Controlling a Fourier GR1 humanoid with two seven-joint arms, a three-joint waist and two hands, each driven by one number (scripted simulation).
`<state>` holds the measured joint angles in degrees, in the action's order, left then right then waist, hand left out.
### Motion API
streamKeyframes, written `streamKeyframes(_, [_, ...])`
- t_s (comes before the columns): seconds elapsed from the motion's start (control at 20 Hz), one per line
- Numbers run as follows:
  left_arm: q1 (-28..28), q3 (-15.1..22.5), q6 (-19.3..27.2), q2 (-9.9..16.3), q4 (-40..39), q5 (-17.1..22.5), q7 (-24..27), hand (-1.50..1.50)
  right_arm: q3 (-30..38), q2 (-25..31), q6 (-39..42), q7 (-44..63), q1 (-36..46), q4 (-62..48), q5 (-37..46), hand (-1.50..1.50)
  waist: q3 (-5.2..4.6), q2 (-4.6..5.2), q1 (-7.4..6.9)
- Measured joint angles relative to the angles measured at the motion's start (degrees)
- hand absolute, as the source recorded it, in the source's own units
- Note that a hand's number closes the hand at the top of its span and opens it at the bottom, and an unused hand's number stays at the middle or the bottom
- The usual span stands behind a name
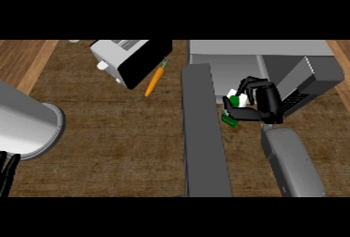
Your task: Pick up the milk, place it into the microwave and close the microwave
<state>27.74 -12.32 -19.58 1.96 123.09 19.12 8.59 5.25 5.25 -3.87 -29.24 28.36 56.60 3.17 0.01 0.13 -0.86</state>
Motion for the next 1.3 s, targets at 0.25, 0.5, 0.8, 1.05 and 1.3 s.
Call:
streamKeyframes(0.25, [-0.9, -0.9, -1.1, 0.4, -1.2, 0.8, -0.3, -1.5, 3.0, 0.5, -1.4, -3.4, 10.6, -14.4, 0.5, 1.5, 0.02, 0.24, -0.68])
streamKeyframes(0.5, [-2.1, -2.1, -2.5, 1.4, -2.4, 2.1, -0.4, -1.5, 6.0, 2.5, -2.3, -7.6, 19.1, -27.3, 1.0, 1.5, 0.06, 0.64, -1.56])
streamKeyframes(0.8, [-5.0, -1.2, -2.6, 1.8, -3.2, 1.6, -1.3, -1.5, 7.5, 4.1, -5.7, -10.8, 26.5, -36.9, 2.7, 1.5, 0.11, 1.29, -2.77])
streamKeyframes(1.05, [-5.8, -1.0, -3.3, 2.1, -3.2, 2.0, -1.2, -1.5, 7.6, 5.8, -9.8, -11.5, 30.3, -41.7, 4.6, 1.5, 0.14, 1.91, -4.24])
streamKeyframes(1.3, [-7.3, 0.2, -3.2, 1.8, -3.5, 1.0, -1.3, -1.5, 8.4, 7.1, -13.6, -10.6, 33.3, -44.7, 5.1, 1.5, 0.18, 2.73, -5.56])
